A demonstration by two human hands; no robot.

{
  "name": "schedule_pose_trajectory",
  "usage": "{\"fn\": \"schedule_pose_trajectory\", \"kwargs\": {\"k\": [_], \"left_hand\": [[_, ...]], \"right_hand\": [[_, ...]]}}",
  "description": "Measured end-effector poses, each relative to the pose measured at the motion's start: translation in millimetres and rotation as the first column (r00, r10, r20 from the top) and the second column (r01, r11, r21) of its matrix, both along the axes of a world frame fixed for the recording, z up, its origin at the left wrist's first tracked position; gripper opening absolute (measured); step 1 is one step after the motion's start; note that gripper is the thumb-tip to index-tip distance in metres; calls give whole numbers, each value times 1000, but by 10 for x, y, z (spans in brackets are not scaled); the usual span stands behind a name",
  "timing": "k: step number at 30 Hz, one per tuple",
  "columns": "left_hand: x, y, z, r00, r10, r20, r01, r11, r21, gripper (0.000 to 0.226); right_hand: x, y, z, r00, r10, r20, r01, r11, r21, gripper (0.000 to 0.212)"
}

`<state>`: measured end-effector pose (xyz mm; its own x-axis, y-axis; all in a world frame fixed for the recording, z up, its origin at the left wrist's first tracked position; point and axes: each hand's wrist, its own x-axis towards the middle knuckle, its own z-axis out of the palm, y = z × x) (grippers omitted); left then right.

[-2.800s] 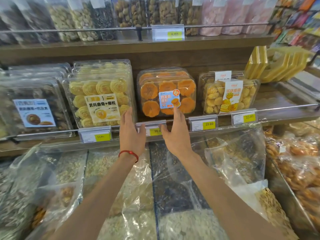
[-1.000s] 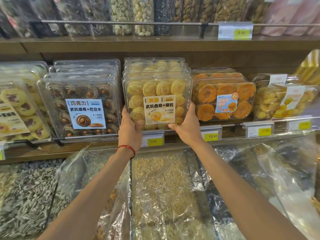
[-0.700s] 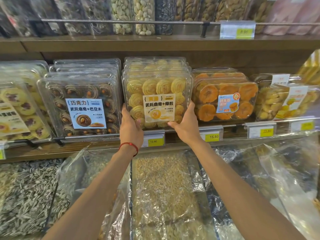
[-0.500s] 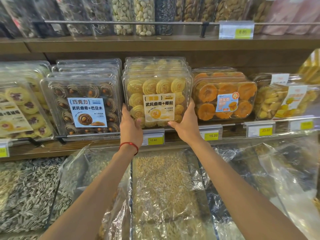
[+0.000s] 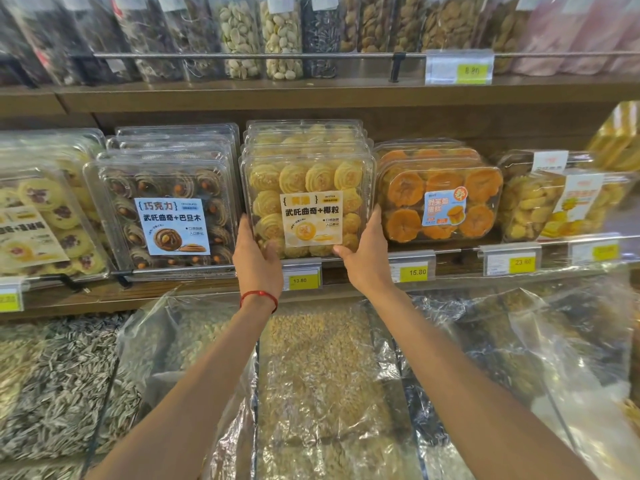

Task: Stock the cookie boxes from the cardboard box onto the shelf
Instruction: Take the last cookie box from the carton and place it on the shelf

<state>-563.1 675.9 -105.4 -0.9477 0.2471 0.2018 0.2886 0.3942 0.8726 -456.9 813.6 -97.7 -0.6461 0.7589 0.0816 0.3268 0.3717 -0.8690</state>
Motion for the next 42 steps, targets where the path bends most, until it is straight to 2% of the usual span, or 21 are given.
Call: {"fn": "schedule_pose_trajectory", "kwargs": {"k": [7, 12, 15, 19, 28, 33, 36, 42], "left_hand": [[133, -6, 12, 997, 59, -50, -60, 998, -20, 71], [274, -130, 23, 996, 4, -86, -7, 999, -35, 78], [338, -235, -3, 996, -34, -83, 32, 999, -28, 73], [347, -452, -9, 990, -73, -124, 71, 997, -19, 62], [-210, -1427, 46, 980, -137, -142, 144, 989, 36, 53], [-670, -1906, 140, 974, -108, -200, 109, 994, -7, 60], [-908, -2063, 166, 974, -109, -201, 109, 994, -8, 63], [-1272, -2065, 156, 987, -120, -110, 116, 993, -36, 73]], "right_hand": [[46, -5, -3, 1000, 5, 9, -5, 1000, 3, 105], [104, -150, -41, 999, -13, 48, 9, 996, 91, 101], [167, -307, -76, 996, -42, 78, 32, 991, 127, 96], [217, -624, -111, 995, -51, 83, 43, 994, 98, 94], [-229, -1668, -60, 994, -62, 87, 56, 995, 77, 85], [-622, -2140, 30, 997, -38, 68, 32, 995, 92, 80], [-798, -2263, 81, 996, -7, 91, -2, 995, 97, 81], [-1099, -2193, 118, 993, -21, 114, 7, 993, 119, 88]]}}
